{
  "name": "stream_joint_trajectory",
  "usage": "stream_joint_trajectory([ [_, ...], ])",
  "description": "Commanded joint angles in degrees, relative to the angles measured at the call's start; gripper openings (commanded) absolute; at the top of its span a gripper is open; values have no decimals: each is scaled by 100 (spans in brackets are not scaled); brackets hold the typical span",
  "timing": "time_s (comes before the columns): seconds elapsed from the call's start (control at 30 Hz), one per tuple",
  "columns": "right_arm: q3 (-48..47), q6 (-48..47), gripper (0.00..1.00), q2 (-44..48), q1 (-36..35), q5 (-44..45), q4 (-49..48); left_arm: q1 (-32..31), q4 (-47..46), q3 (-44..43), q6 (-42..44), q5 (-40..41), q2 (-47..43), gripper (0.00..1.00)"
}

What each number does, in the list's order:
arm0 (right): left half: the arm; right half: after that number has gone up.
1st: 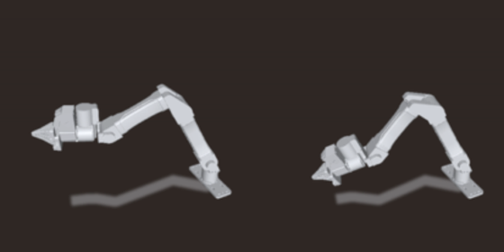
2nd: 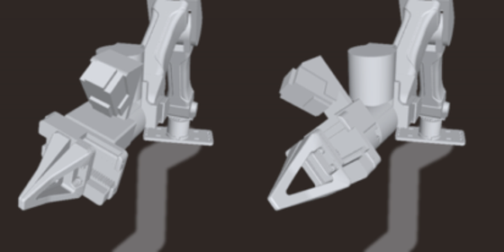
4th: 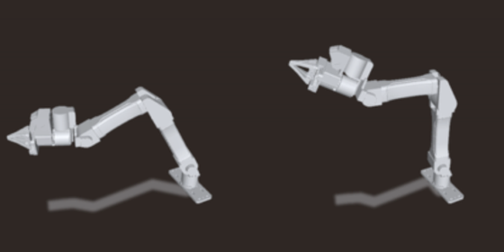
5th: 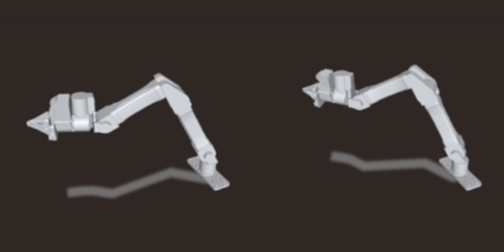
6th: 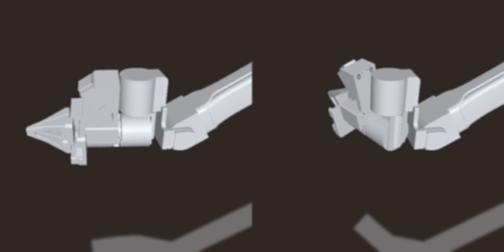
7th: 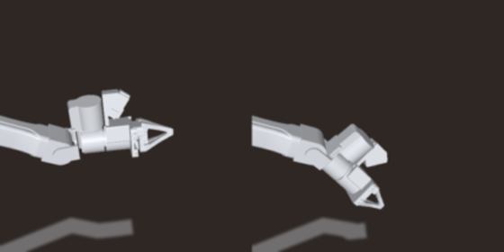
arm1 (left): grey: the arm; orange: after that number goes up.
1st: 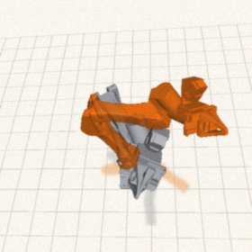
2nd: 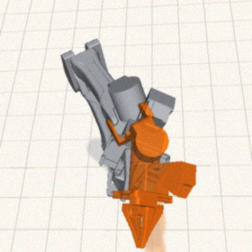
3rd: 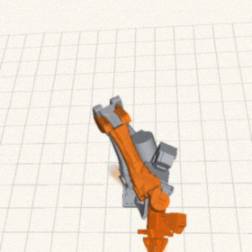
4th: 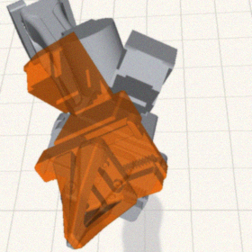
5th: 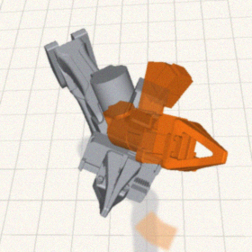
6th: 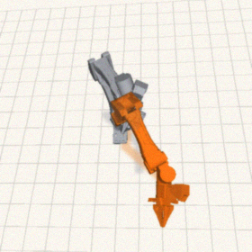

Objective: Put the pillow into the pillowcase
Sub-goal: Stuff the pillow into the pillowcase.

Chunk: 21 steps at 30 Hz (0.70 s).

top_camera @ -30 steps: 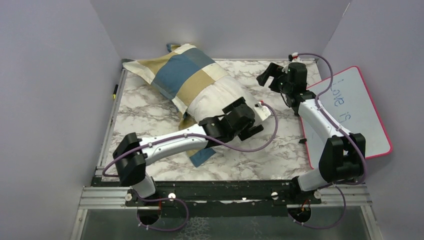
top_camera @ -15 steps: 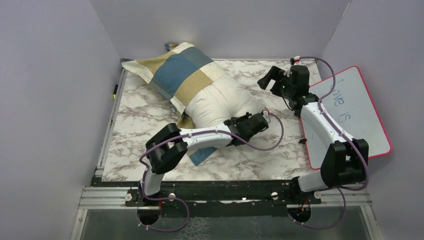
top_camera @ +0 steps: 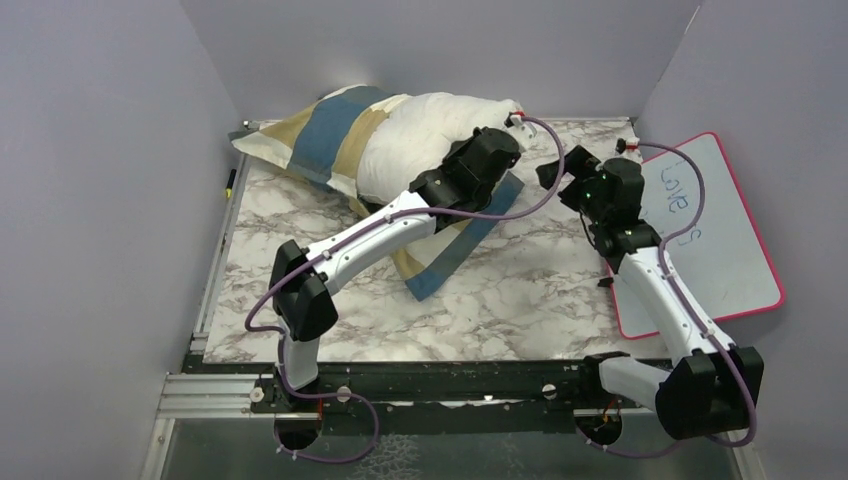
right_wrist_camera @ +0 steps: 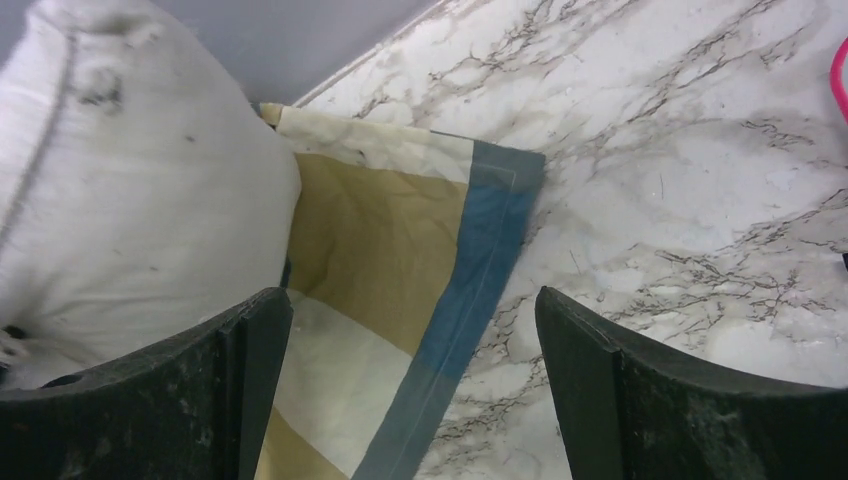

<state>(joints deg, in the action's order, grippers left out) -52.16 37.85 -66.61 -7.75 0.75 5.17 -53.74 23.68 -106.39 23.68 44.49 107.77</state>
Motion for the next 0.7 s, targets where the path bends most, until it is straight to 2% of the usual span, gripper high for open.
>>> stream_joint_trajectory([
  [0.0, 577, 178, 94, 169, 39, -226, -944, 74, -298, -787, 572, 684, -98, 0],
  [0.1, 1186, 186, 90, -158, 30, -1167, -2099, 74, -294, -1224, 725, 738, -2, 0],
  [0.3, 1679, 1523, 89, -1518, -19, -2117, -3379, 74, -301, -2114, 1098, 900, 250, 0],
  [0.43, 1663, 2215, 89, -2165, -306, -2119, -3636, 74, -300, -2518, 1196, 998, 348, 0],
  [0.5, 1769, 2459, 89, -2461, -530, -2174, -4162, 74, -303, -2621, 1244, 1026, 359, 0],
  [0.67, 2040, 3387, 89, -3038, -1478, -1687, -5104, 82, -487, -2760, 1517, 1121, 364, 0],
])
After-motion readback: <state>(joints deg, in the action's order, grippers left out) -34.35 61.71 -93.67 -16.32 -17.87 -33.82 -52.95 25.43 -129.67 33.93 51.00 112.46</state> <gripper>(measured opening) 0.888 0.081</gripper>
